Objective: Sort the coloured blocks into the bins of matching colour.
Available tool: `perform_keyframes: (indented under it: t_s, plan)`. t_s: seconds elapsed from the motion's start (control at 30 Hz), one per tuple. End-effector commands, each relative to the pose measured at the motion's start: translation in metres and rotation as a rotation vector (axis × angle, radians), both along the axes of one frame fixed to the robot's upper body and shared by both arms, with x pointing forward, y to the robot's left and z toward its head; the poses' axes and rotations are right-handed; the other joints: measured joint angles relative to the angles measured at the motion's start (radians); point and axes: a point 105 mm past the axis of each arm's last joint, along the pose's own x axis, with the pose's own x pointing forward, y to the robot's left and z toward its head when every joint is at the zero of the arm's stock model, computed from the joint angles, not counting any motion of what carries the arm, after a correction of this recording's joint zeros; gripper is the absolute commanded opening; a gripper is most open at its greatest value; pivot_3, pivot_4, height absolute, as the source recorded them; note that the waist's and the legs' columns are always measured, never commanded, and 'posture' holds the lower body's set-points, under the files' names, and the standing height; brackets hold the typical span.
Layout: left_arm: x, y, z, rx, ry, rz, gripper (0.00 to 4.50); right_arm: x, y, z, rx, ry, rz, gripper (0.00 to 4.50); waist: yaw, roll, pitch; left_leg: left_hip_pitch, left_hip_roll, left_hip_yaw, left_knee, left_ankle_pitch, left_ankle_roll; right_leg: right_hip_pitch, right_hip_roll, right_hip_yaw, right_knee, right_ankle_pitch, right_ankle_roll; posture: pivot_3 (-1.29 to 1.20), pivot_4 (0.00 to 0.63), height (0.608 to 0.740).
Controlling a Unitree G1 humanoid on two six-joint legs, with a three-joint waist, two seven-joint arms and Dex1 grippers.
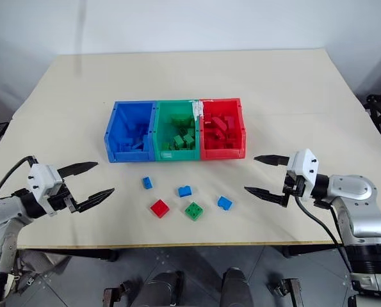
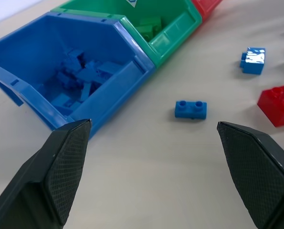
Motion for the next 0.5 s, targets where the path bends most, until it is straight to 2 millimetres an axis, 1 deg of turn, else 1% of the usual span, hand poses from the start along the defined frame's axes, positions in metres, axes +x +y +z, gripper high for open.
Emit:
perform_keyframes:
  t_s: [0.03, 0.1, 0.17, 0.23, 0.3, 0.33, 0.4, 0.47, 0.5]
  plan:
    - [0.002, -0.008, 0.002, -0.003, -0.007, -0.028, 4.49, -0.006, 0.000, 0.012, 0.033, -0.050, -0.022, 4.50, 0.003, 0.000, 0.000, 0.000, 0.000, 0.000, 0.000, 0.000, 0.000, 0.000, 0.000, 0.000, 0.000, 0.000, 0.000, 0.00, 0.150, 0.740]
    - [-0.001, -0.018, 0.000, -0.025, 0.020, -0.075, 4.49, -0.010, -0.006, 0.011, 0.031, -0.049, -0.047, 4.50, 0.005, 0.000, 0.000, 0.000, 0.000, 0.000, 0.000, 0.000, 0.000, 0.000, 0.000, 0.000, 0.000, 0.000, 0.000, 0.00, 0.150, 0.740]
    - [-0.003, -0.034, -0.002, -0.034, 0.037, -0.134, 4.49, -0.016, -0.015, 0.010, 0.017, -0.045, -0.081, 4.50, 0.008, 0.000, 0.000, 0.000, 0.000, 0.000, 0.000, 0.000, 0.001, 0.000, 0.000, 0.000, 0.000, 0.000, 0.000, 0.00, 0.150, 0.740]
    - [-0.008, -0.054, -0.006, -0.017, 0.050, -0.229, 4.49, -0.021, -0.027, 0.008, 0.008, -0.041, -0.130, 4.50, 0.013, 0.000, 0.000, 0.000, 0.000, 0.000, 0.001, 0.000, 0.001, 0.000, 0.000, 0.000, 0.000, 0.000, 0.000, 0.00, 0.150, 0.740]
    - [-0.012, -0.066, -0.009, -0.005, 0.062, -0.289, 4.49, -0.025, -0.034, 0.008, 0.005, -0.037, -0.160, 4.50, 0.015, 0.000, 0.000, 0.000, -0.001, 0.001, 0.002, -0.001, 0.001, 0.001, 0.000, 0.000, 0.000, 0.000, 0.000, 0.00, 0.150, 0.740]
    - [-0.013, -0.077, -0.010, -0.008, 0.060, -0.331, 4.49, -0.028, -0.040, 0.006, -0.003, -0.030, -0.181, 4.50, 0.016, 0.000, 0.000, 0.000, -0.001, 0.001, 0.002, -0.001, 0.001, 0.001, 0.000, 0.000, 0.000, 0.000, 0.001, 0.00, 0.150, 0.740]
    - [-0.020, -0.110, -0.012, -0.006, 0.055, -0.468, 4.49, -0.040, -0.058, -0.005, -0.052, 0.015, -0.226, 4.50, 0.021, 0.000, 0.000, 0.000, -0.002, 0.002, 0.002, -0.001, 0.001, 0.001, 0.000, 0.000, 0.000, 0.000, 0.000, 0.00, 0.150, 0.740]
    - [-0.026, -0.130, -0.013, 0.005, 0.053, -0.560, 4.49, -0.047, -0.071, -0.014, -0.074, 0.059, -0.267, 4.50, 0.029, 0.000, 0.000, 0.000, -0.004, 0.004, 0.002, -0.001, 0.001, 0.002, 0.000, 0.000, 0.000, 0.000, 0.000, 0.00, 0.150, 0.740]
    - [-0.028, -0.135, -0.013, 0.012, 0.052, -0.587, 4.49, -0.049, -0.074, -0.020, -0.097, 0.080, -0.271, 4.50, 0.030, 0.000, 0.000, 0.000, -0.004, 0.005, 0.002, -0.001, 0.001, 0.002, 0.000, 0.000, 0.000, 0.000, 0.001, 0.00, 0.150, 0.740]
